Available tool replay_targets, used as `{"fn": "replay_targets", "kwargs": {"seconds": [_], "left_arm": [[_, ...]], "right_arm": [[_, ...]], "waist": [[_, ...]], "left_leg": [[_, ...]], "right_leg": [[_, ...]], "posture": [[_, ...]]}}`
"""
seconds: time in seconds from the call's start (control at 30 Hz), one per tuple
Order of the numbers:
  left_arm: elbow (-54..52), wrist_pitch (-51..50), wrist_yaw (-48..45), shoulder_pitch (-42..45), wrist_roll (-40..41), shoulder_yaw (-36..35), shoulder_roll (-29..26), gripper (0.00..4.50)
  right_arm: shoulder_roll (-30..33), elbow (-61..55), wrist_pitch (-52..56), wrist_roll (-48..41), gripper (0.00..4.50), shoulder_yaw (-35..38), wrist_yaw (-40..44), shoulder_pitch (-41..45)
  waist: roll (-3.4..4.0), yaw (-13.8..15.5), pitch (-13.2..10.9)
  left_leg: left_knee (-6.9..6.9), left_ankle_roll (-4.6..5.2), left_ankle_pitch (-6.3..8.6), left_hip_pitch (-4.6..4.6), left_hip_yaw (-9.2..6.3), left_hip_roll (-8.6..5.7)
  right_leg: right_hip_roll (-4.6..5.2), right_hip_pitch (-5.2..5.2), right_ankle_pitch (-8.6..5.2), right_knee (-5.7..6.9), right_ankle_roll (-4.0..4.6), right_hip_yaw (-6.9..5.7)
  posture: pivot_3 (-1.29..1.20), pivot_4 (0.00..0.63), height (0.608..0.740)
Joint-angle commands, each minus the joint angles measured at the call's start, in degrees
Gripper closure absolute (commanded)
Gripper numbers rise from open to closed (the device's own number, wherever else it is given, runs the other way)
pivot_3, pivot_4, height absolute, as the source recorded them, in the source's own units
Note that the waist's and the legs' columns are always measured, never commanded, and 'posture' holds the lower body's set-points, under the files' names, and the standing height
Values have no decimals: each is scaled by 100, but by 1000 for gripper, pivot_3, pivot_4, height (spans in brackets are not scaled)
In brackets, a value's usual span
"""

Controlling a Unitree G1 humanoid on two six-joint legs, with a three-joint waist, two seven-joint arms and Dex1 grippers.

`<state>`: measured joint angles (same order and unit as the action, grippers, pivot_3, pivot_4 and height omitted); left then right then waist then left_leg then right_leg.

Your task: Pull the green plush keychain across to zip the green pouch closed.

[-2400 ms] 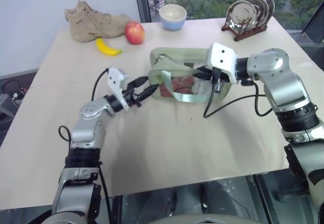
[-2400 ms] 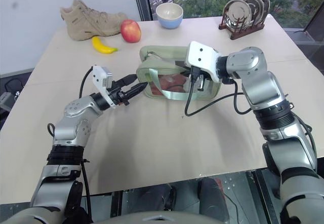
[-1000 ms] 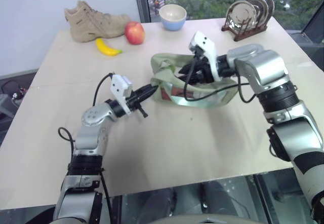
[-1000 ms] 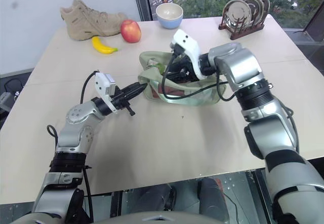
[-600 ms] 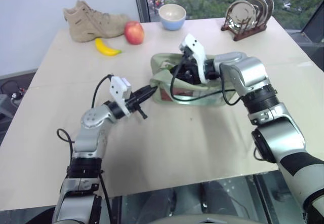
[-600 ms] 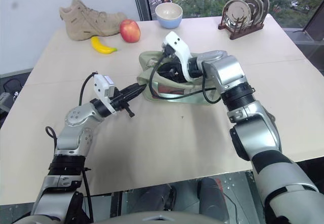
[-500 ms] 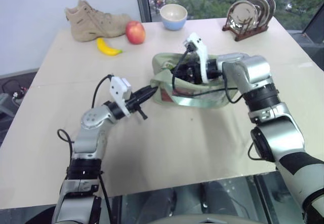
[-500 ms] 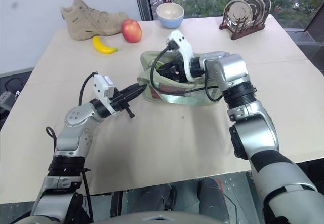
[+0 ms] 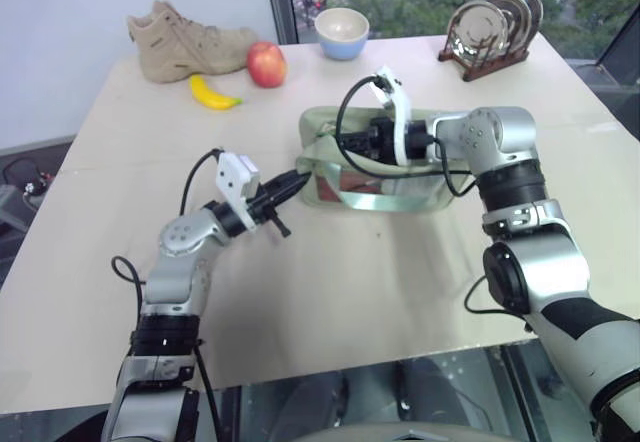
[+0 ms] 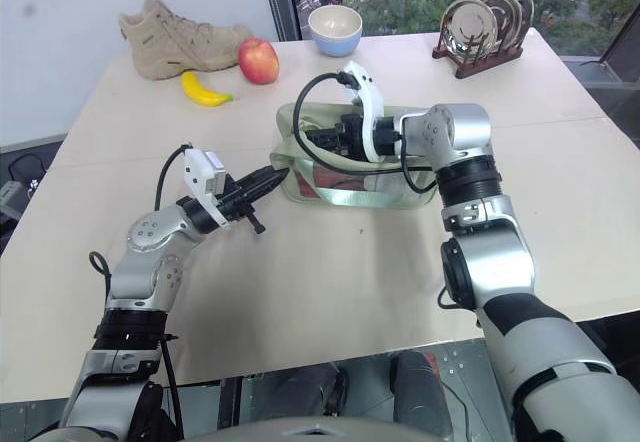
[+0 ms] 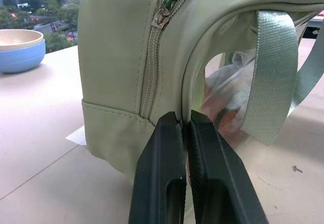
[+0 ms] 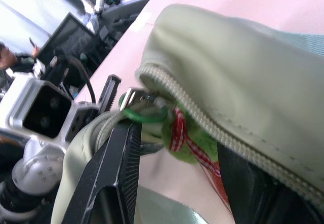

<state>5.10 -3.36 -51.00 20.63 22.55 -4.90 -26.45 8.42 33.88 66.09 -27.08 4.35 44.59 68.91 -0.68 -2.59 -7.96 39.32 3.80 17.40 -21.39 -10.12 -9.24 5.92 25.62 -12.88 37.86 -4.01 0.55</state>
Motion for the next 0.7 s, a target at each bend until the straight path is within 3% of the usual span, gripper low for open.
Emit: {"fn": "replay_targets", "kwargs": {"seconds": [0.03,0.47,0.57,0.67,0.7], "left_arm": [[-242,66,-11,83,31,-60,-59,4500],[-357,50,52,27,14,-25,-24,4500],[-367,41,71,29,21,-14,-21,4500],[-378,33,80,13,35,-19,-31,4500],[-378,29,84,11,37,-20,-32,4500]], "right_arm": [[-27,-267,-106,-63,2201,-8,-66,109],[-608,-692,-78,-152,2201,-64,-588,-260],[-632,-714,-151,-149,3070,-32,-634,-312],[-588,-831,-176,-171,4463,-29,-618,-346],[-560,-872,-189,-166,4463,-23,-628,-353]], "waist": [[0,-3,0],[1,-92,1],[2,-116,1],[2,-122,1],[2,-121,1]], "left_leg": [[0,0,0,0,0,0],[1,0,0,0,-1,0],[1,0,0,0,-1,0],[1,0,0,0,-1,0],[1,0,0,0,-3,0]], "right_leg": [[0,0,0,0,0,1],[0,0,0,3,0,0],[0,0,0,3,0,1],[0,0,0,3,0,0],[0,0,0,3,0,0]], "posture": [[0,150,740],[0,150,740],[0,150,740],[0,150,740],[0,150,740]]}}
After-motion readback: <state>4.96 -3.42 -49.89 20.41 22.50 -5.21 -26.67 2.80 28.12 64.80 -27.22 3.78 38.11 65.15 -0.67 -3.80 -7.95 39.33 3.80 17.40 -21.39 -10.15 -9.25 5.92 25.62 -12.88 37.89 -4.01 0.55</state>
